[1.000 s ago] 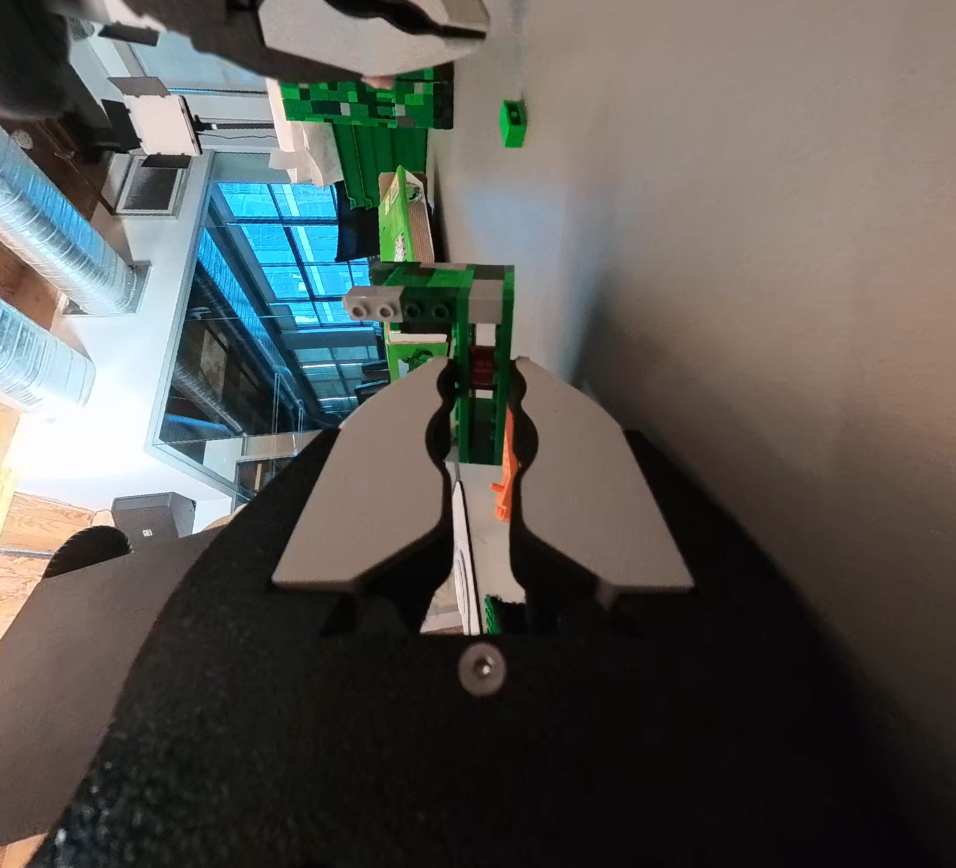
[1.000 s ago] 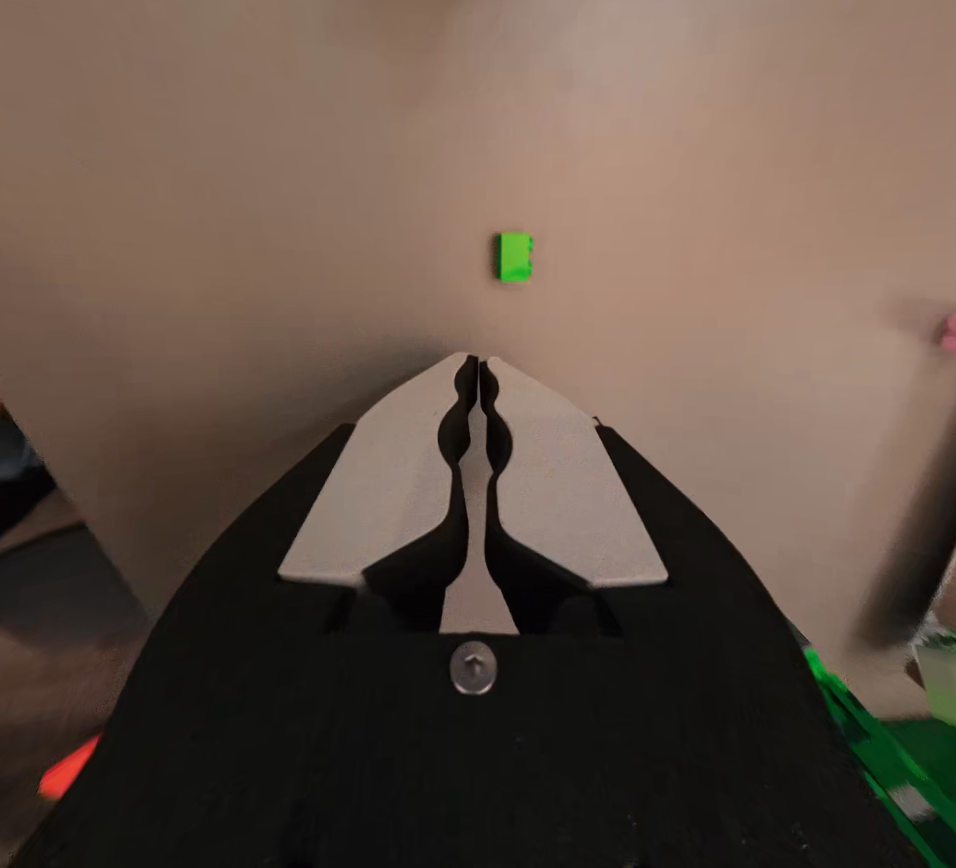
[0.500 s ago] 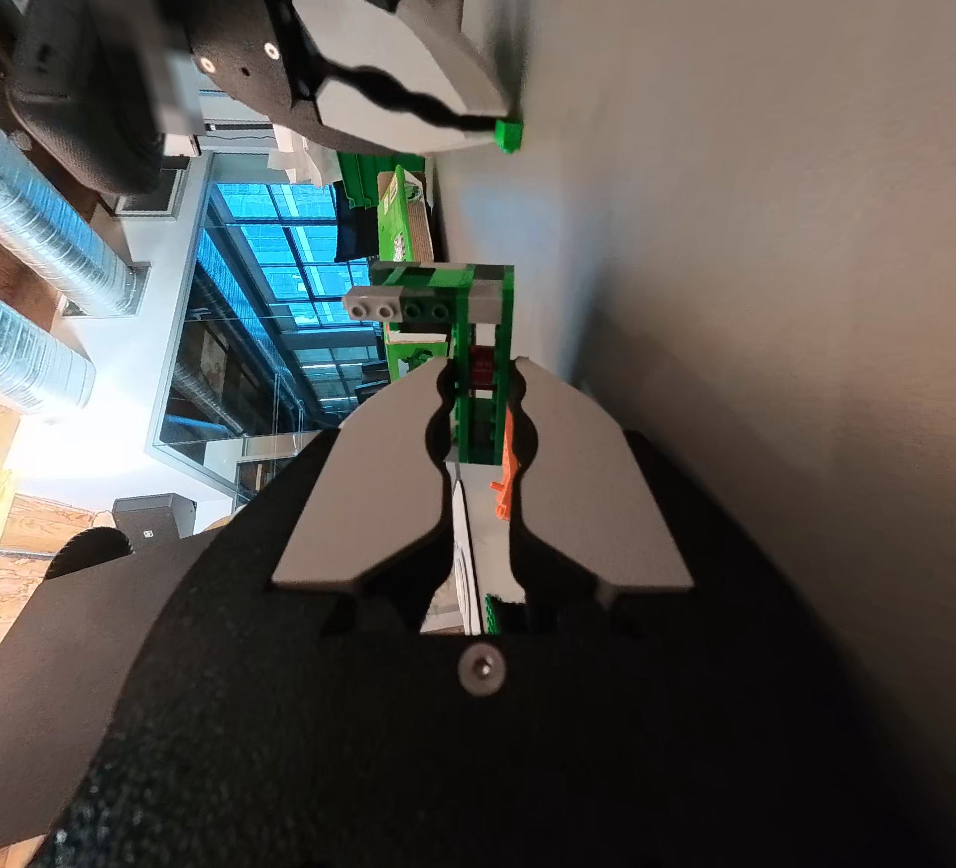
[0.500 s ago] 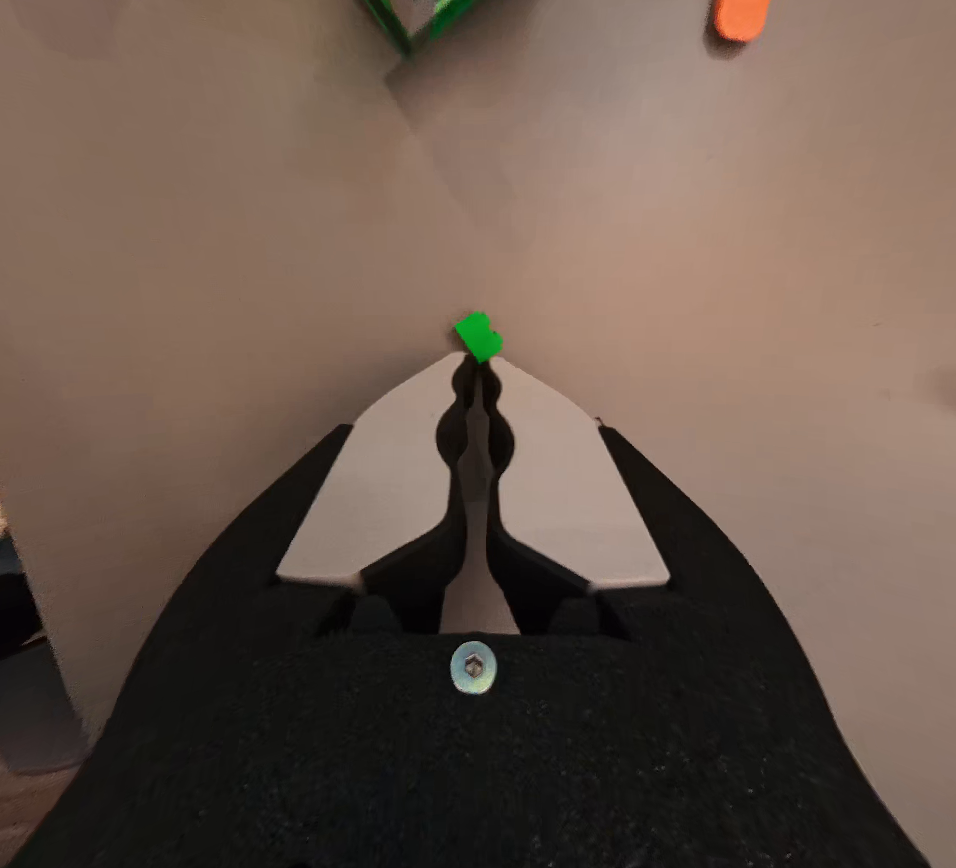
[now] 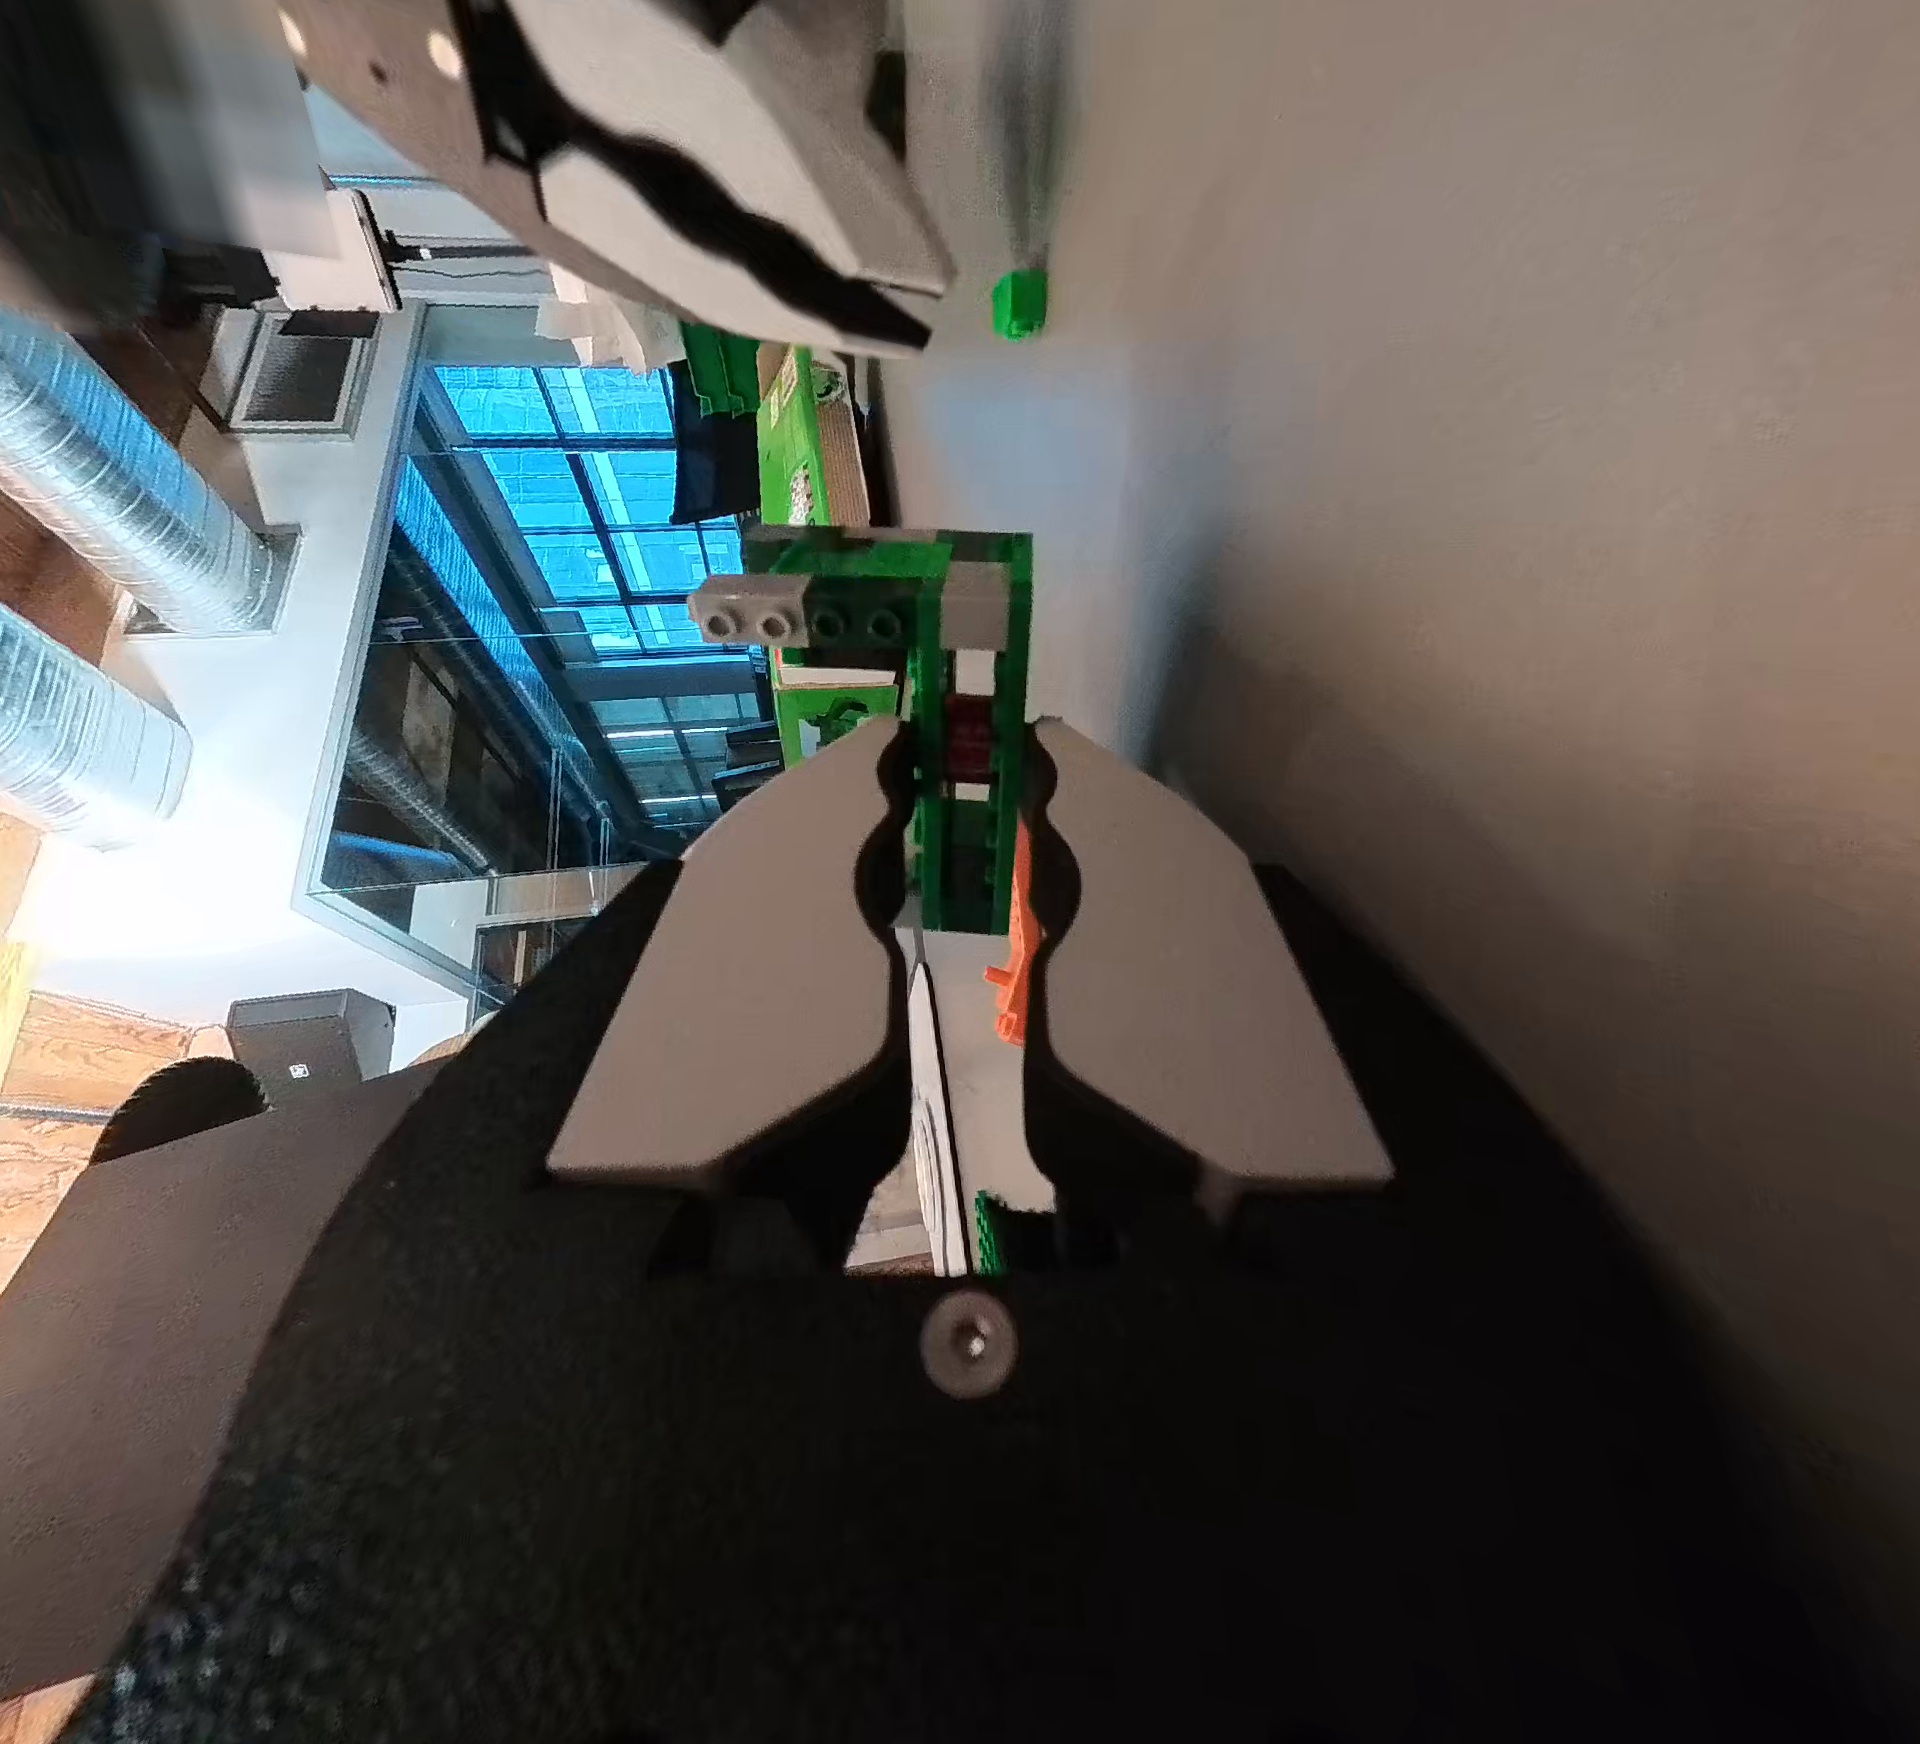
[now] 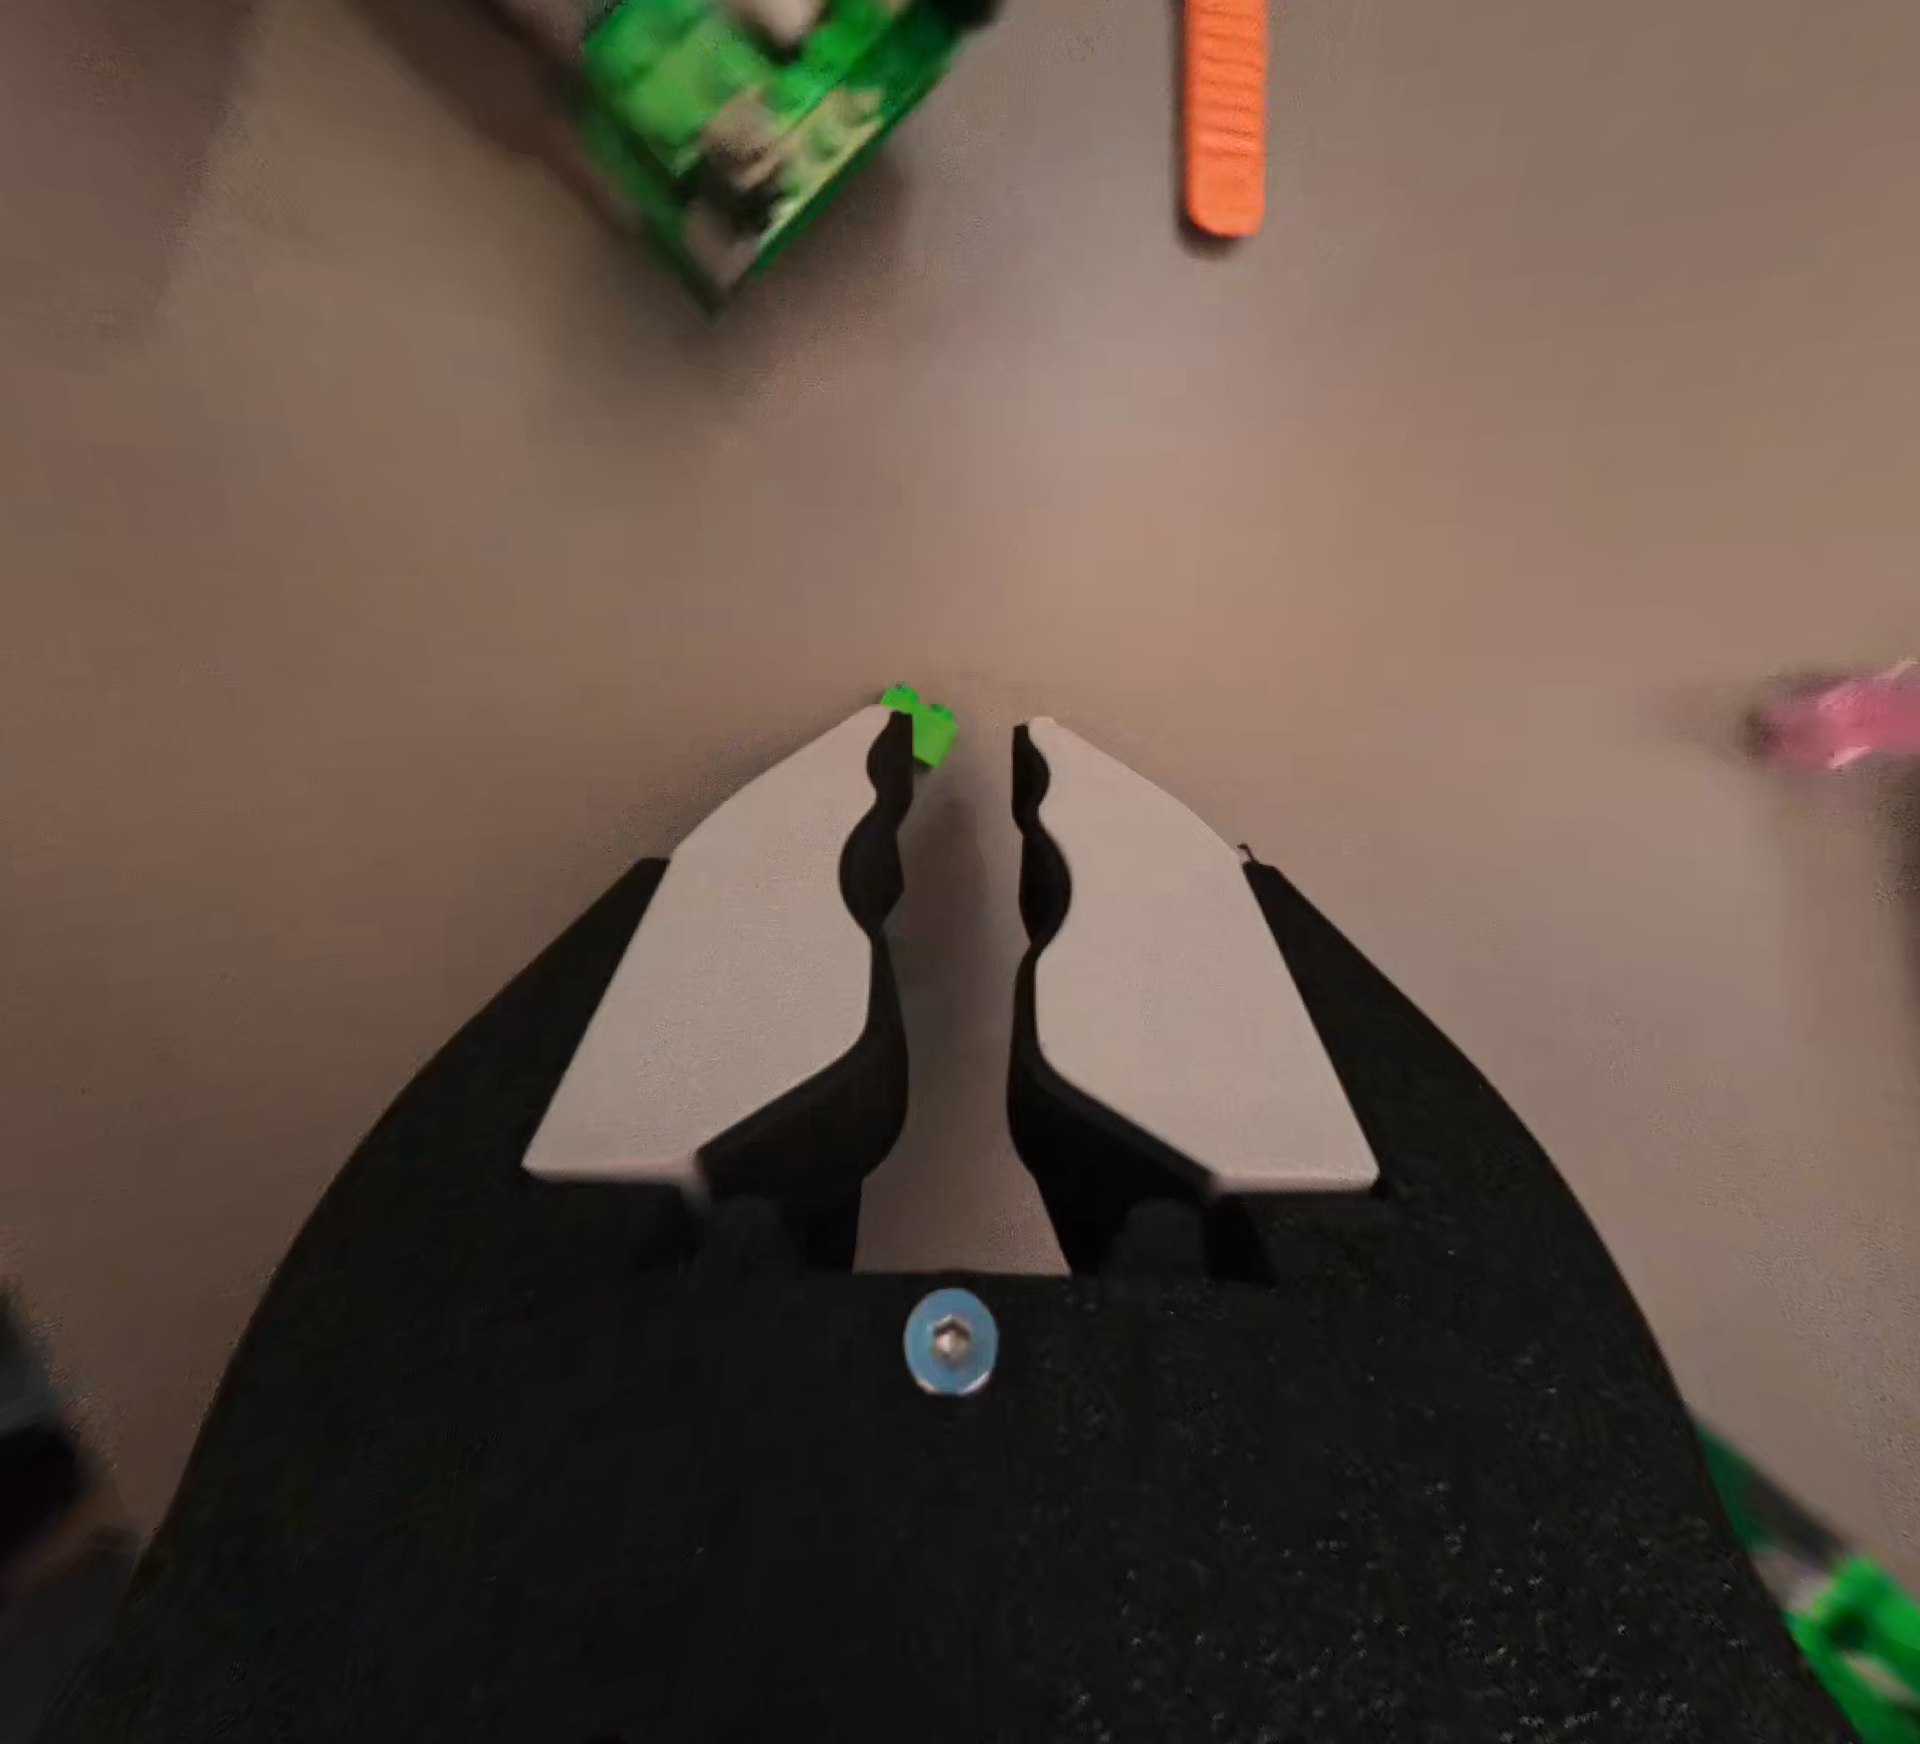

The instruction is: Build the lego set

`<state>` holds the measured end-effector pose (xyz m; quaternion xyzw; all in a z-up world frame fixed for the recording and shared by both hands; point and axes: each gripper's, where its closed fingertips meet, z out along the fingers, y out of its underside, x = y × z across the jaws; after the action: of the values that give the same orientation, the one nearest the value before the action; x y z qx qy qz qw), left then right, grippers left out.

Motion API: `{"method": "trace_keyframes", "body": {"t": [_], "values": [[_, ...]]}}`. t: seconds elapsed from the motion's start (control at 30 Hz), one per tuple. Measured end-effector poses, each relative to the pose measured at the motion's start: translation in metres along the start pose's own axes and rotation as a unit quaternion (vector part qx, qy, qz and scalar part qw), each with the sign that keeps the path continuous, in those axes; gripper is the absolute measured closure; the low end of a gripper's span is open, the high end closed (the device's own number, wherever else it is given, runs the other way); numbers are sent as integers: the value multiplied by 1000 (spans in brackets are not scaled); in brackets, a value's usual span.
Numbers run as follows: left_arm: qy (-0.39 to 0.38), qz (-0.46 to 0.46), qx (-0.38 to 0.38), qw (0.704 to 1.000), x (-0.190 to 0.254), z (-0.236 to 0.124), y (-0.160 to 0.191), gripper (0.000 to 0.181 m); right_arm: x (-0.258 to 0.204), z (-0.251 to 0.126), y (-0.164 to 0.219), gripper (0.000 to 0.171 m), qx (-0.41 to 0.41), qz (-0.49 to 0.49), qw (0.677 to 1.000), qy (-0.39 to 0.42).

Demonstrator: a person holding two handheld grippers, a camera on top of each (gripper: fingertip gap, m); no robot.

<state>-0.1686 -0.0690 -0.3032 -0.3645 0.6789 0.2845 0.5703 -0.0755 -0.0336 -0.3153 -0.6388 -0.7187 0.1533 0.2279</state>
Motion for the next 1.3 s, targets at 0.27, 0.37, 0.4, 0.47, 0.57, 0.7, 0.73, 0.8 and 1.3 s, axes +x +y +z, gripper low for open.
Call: {"method": "trace_keyframes", "body": {"t": [0.27,0.37,0.4,0.47,0.57,0.7,0.73,0.8,1.3], "values": [[1,1,1,1000,0,0,0,162,-5,14,5,140,-127,100,987,-14],[1,3,1,1000,0,0,0,162,-7,18,9,149,-158,85,984,-1],[-1,2,-1,1000,0,0,0,162,-7,17,12,154,-166,91,982,1],[-15,-5,-21,1000,-6,1,5,162,-5,15,10,155,-152,91,984,12],[-33,-47,-71,996,-17,2,15,163,6,3,-20,155,-17,91,994,61],[4,-71,-113,991,-7,7,12,163,3,-25,-61,155,231,91,963,107],[7,-52,-119,992,-4,8,11,163,1,-22,-57,155,245,79,959,120],[7,-13,-118,993,-1,8,7,162,-9,-8,-44,155,238,40,963,120],[14,-9,-106,994,2,8,4,163,-33,10,4,154,151,-10,985,-77]]}}
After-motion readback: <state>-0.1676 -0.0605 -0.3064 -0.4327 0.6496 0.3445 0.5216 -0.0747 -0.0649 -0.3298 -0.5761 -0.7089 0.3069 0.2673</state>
